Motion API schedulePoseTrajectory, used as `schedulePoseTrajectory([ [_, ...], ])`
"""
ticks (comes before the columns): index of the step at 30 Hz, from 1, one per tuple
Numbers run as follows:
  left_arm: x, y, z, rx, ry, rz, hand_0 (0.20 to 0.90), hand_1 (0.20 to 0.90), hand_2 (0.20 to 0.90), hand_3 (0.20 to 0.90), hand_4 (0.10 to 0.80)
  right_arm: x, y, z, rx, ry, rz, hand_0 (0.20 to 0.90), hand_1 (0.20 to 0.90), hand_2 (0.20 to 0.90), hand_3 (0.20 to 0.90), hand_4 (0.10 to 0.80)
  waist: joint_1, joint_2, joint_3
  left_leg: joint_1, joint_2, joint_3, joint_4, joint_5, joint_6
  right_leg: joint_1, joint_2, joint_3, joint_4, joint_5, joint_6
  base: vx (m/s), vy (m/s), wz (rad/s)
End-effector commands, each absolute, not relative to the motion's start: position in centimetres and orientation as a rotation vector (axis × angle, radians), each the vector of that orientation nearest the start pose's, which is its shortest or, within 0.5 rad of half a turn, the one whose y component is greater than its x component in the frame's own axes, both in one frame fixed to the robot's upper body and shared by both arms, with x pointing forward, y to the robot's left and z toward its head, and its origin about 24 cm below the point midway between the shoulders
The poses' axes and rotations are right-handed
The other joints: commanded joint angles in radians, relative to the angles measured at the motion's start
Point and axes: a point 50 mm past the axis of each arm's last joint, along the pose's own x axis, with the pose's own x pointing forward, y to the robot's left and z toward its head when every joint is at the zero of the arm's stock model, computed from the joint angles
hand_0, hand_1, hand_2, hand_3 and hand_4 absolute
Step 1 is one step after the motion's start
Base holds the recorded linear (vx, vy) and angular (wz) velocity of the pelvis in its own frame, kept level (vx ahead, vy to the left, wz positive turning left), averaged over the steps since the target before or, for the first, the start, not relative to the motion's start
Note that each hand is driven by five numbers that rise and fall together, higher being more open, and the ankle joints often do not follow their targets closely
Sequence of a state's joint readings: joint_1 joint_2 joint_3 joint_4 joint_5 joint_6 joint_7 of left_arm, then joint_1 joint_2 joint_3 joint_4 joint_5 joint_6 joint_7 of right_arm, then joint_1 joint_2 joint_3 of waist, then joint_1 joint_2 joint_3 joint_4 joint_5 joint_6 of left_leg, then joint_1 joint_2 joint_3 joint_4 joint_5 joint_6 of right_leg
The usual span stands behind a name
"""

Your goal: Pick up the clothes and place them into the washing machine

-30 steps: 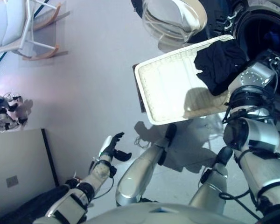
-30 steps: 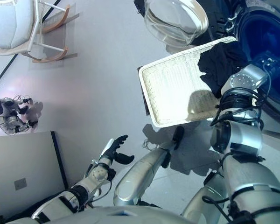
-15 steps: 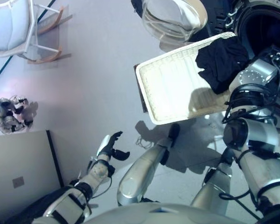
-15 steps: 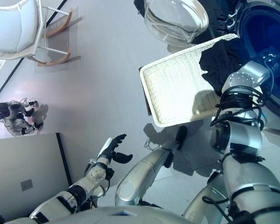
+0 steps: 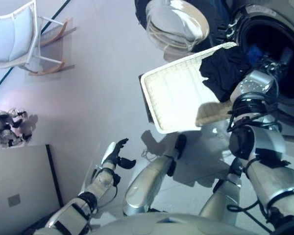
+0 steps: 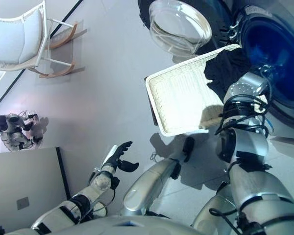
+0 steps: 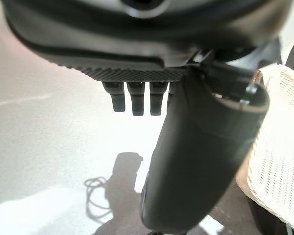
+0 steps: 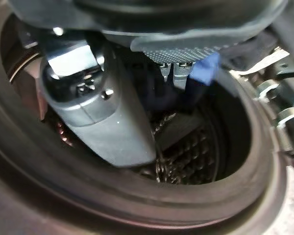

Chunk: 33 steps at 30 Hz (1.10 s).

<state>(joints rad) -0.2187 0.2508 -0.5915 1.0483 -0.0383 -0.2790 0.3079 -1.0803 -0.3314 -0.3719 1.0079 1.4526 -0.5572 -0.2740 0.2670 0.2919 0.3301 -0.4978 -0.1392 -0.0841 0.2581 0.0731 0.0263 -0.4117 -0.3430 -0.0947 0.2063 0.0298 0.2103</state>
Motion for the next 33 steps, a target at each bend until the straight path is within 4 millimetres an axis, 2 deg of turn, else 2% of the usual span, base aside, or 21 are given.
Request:
schedulePoseTrajectory([
  [1, 18.6, 19.7, -12.2, 0.632, 0.645, -0.084, 0.900, 0.900, 0.900, 0.900, 0.800, 38.0, -28.5, 17.1, 1.322, -0.528, -0.659, 0.900, 0.900, 0.900, 0.900, 0.800, 0.017, -0.028, -0.126, -0.016, -0.037, -0.010, -0.045, -0.024, -0.031, 0.089, 0.052, 0.010, 0.127, -0.195, -0.101, 0.022, -0.054, -0.03],
  [2, 18.6, 19.7, -12.2, 0.633, 0.647, -0.084, 0.900, 0.900, 0.900, 0.900, 0.800, 38.0, -28.5, 17.0, 1.322, -0.526, -0.660, 0.900, 0.900, 0.900, 0.900, 0.800, 0.016, -0.028, -0.126, -0.013, -0.037, -0.012, -0.047, -0.023, -0.031, 0.093, 0.052, 0.007, 0.123, -0.193, -0.101, 0.061, -0.116, 0.02],
  [3, 18.5, 19.3, -12.2, 0.631, 0.643, -0.109, 0.900, 0.900, 0.900, 0.900, 0.800, 37.8, -28.1, 14.8, 1.319, -0.458, -0.692, 0.900, 0.900, 0.900, 0.900, 0.800, 0.017, -0.040, -0.134, 0.003, -0.031, -0.018, -0.054, -0.021, -0.034, 0.114, 0.052, -0.008, 0.115, -0.198, -0.099, 0.016, -0.081, 0.05],
  [5, 18.4, 19.0, -12.3, 0.629, 0.647, -0.127, 0.900, 0.900, 0.900, 0.900, 0.800, 37.4, -27.9, 12.6, 1.331, -0.396, -0.727, 0.900, 0.900, 0.900, 0.900, 0.800, 0.017, -0.050, -0.145, 0.020, -0.027, -0.027, -0.062, -0.016, -0.038, 0.142, 0.050, -0.031, 0.101, -0.198, -0.098, 0.016, -0.074, 0.08],
  [6, 18.3, 19.0, -12.4, 0.629, 0.649, -0.128, 0.900, 0.900, 0.900, 0.900, 0.800, 37.4, -27.9, 12.5, 1.332, -0.395, -0.727, 0.900, 0.900, 0.900, 0.900, 0.800, 0.015, -0.049, -0.144, 0.024, -0.027, -0.030, -0.064, -0.016, -0.038, 0.148, 0.049, -0.035, 0.098, -0.197, -0.098, 0.032, -0.066, 0.14],
  [7, 18.0, 18.7, -12.6, 0.629, 0.663, -0.149, 0.900, 0.900, 0.900, 0.900, 0.800, 36.8, -27.6, 9.9, 1.327, -0.316, -0.765, 0.900, 0.900, 0.900, 0.900, 0.800, 0.015, -0.066, -0.156, 0.045, -0.022, -0.035, -0.070, -0.018, -0.041, 0.174, 0.049, -0.052, 0.084, -0.198, -0.094, 0.031, -0.064, 0.16],
  [10, 17.3, 18.8, -13.0, 0.651, 0.698, -0.179, 0.900, 0.900, 0.900, 0.900, 0.800, 35.4, -26.4, 5.3, 1.314, -0.164, -0.819, 0.900, 0.900, 0.900, 0.900, 0.800, 0.009, -0.094, -0.181, 0.082, -0.009, -0.042, -0.084, -0.016, -0.048, 0.224, 0.058, -0.077, 0.049, -0.191, -0.091, 0.047, -0.065, 0.15],
  [11, 17.1, 18.9, -13.1, 0.652, 0.701, -0.179, 0.900, 0.900, 0.900, 0.900, 0.800, 35.3, -26.3, 5.1, 1.315, -0.161, -0.819, 0.900, 0.900, 0.900, 0.900, 0.800, 0.007, -0.091, -0.183, 0.082, -0.007, -0.045, -0.088, -0.007, -0.047, 0.226, 0.062, -0.081, 0.041, -0.181, -0.091, 0.030, -0.048, 0.11],
  [13, 16.0, 19.5, -13.7, 0.662, 0.763, -0.174, 0.900, 0.900, 0.900, 0.900, 0.800, 33.7, -24.1, 1.0, 1.300, -0.011, -0.838, 0.900, 0.900, 0.900, 0.900, 0.800, 0.003, -0.133, -0.209, 0.126, 0.008, -0.044, -0.095, -0.023, -0.048, 0.268, 0.072, -0.094, 0.023, -0.187, -0.087, 0.076, -0.072, 0.06],
  [14, 15.9, 19.6, -13.8, 0.663, 0.766, -0.173, 0.900, 0.900, 0.900, 0.900, 0.800, 33.6, -24.0, 0.9, 1.300, -0.008, -0.837, 0.900, 0.900, 0.900, 0.900, 0.800, 0.001, -0.131, -0.211, 0.127, 0.010, -0.045, -0.099, -0.014, -0.047, 0.271, 0.075, -0.096, 0.017, -0.177, -0.087, 0.087, -0.075, 0.02],
  [16, 14.5, 20.3, -14.4, 0.658, 0.834, -0.138, 0.900, 0.900, 0.900, 0.900, 0.800, 32.0, -21.5, -2.0, 1.240, 0.130, -0.797, 0.900, 0.900, 0.900, 0.900, 0.800, -0.008, -0.171, -0.235, 0.170, 0.028, -0.034, -0.116, -0.023, -0.046, 0.298, 0.082, -0.107, -0.004, -0.160, -0.078, 0.043, -0.043, -0.06],
  [17, 14.3, 20.4, -14.5, 0.657, 0.840, -0.135, 0.900, 0.900, 0.900, 0.900, 0.800, 31.9, -21.3, -2.2, 1.237, 0.138, -0.796, 0.900, 0.900, 0.900, 0.900, 0.800, -0.011, -0.172, -0.237, 0.176, 0.029, -0.032, -0.120, -0.023, -0.045, 0.304, 0.083, -0.106, -0.009, -0.158, -0.078, 0.040, -0.042, -0.20],
  [19, 13.0, 21.2, -14.9, 0.650, 0.899, -0.097, 0.900, 0.900, 0.900, 0.900, 0.800, 29.9, -20.2, -4.6, 1.031, 0.279, -0.730, 0.900, 0.900, 0.900, 0.900, 0.800, -0.025, -0.221, -0.258, 0.219, 0.045, -0.021, -0.137, -0.031, -0.051, 0.344, 0.093, -0.115, -0.035, -0.154, -0.072, 0.066, -0.102, -0.16],
  [23, 11.8, 22.1, -15.2, 0.682, 0.942, -0.077, 0.900, 0.900, 0.900, 0.900, 0.800, 27.5, -19.3, -6.6, 0.713, 0.420, -0.661, 0.900, 0.900, 0.900, 0.900, 0.800, -0.054, -0.268, -0.291, 0.255, 0.074, -0.035, -0.209, 0.000, -0.073, 0.383, 0.111, -0.148, -0.075, -0.142, -0.070, 0.030, -0.100, 0.02],
  [24, 11.8, 22.1, -15.2, 0.681, 0.942, -0.077, 0.900, 0.900, 0.900, 0.900, 0.800, 27.5, -19.3, -6.6, 0.711, 0.421, -0.661, 0.900, 0.900, 0.900, 0.900, 0.800, -0.056, -0.266, -0.294, 0.252, 0.075, -0.038, -0.213, 0.006, -0.073, 0.381, 0.113, -0.151, -0.080, -0.136, -0.070, -0.033, -0.080, 0.19],
  [25, 11.7, 22.7, -15.1, 0.705, 0.949, -0.058, 0.900, 0.900, 0.900, 0.900, 0.800, 28.0, -19.1, -6.4, 0.541, 0.464, -0.611, 0.900, 0.900, 0.900, 0.900, 0.800, -0.063, -0.281, -0.290, 0.262, 0.083, -0.031, -0.221, 0.009, -0.070, 0.376, 0.120, -0.153, -0.074, -0.134, -0.075, -0.035, -0.042, 0.09],
  [26, 11.7, 22.7, -15.1, 0.704, 0.948, -0.057, 0.900, 0.900, 0.900, 0.900, 0.800, 28.0, -19.1, -6.4, 0.540, 0.464, -0.610, 0.900, 0.900, 0.900, 0.900, 0.800, -0.063, -0.281, -0.289, 0.262, 0.084, -0.031, -0.221, 0.009, -0.070, 0.375, 0.120, -0.153, -0.075, -0.133, -0.075, -0.042, -0.067, 0.00],
  [27, 11.0, 23.0, -15.2, 0.717, 0.961, -0.056, 0.900, 0.900, 0.900, 0.900, 0.800, 29.1, -18.6, -5.7, 0.252, 0.499, -0.511, 0.900, 0.900, 0.900, 0.900, 0.800, -0.062, -0.287, -0.282, 0.270, 0.095, -0.015, -0.221, 0.001, -0.063, 0.363, 0.130, -0.132, -0.077, -0.122, -0.074, -0.017, -0.024, -0.09],
  [29, 10.6, 23.3, -15.2, 0.735, 0.960, -0.043, 0.900, 0.900, 0.900, 0.900, 0.800, 30.2, -18.3, -4.8, 0.008, 0.495, -0.430, 0.900, 0.900, 0.900, 0.900, 0.800, -0.058, -0.291, -0.272, 0.281, 0.102, 0.002, -0.230, 0.000, -0.061, 0.357, 0.138, -0.116, -0.083, -0.117, -0.073, -0.018, -0.026, -0.23],
  [32, 11.8, 23.8, -14.6, 0.757, 0.910, 0.003, 0.900, 0.900, 0.900, 0.900, 0.800, 32.5, -18.3, -2.4, -0.177, 0.422, -0.391, 0.900, 0.900, 0.900, 0.900, 0.800, -0.055, -0.284, -0.226, 0.244, 0.110, -0.001, -0.234, 0.019, -0.064, 0.312, 0.142, -0.115, -0.074, -0.109, -0.075, -0.165, -0.038, -0.31],
  [33, 12.5, 24.0, -14.3, 0.759, 0.884, 0.016, 0.900, 0.900, 0.900, 0.900, 0.800, 33.8, -18.4, -0.7, -0.249, 0.368, -0.386, 0.900, 0.900, 0.900, 0.900, 0.800, -0.054, -0.277, -0.200, 0.225, 0.112, -0.003, -0.232, 0.028, -0.064, 0.286, 0.141, -0.115, -0.064, -0.106, -0.077, -0.312, -0.028, -0.09],
])
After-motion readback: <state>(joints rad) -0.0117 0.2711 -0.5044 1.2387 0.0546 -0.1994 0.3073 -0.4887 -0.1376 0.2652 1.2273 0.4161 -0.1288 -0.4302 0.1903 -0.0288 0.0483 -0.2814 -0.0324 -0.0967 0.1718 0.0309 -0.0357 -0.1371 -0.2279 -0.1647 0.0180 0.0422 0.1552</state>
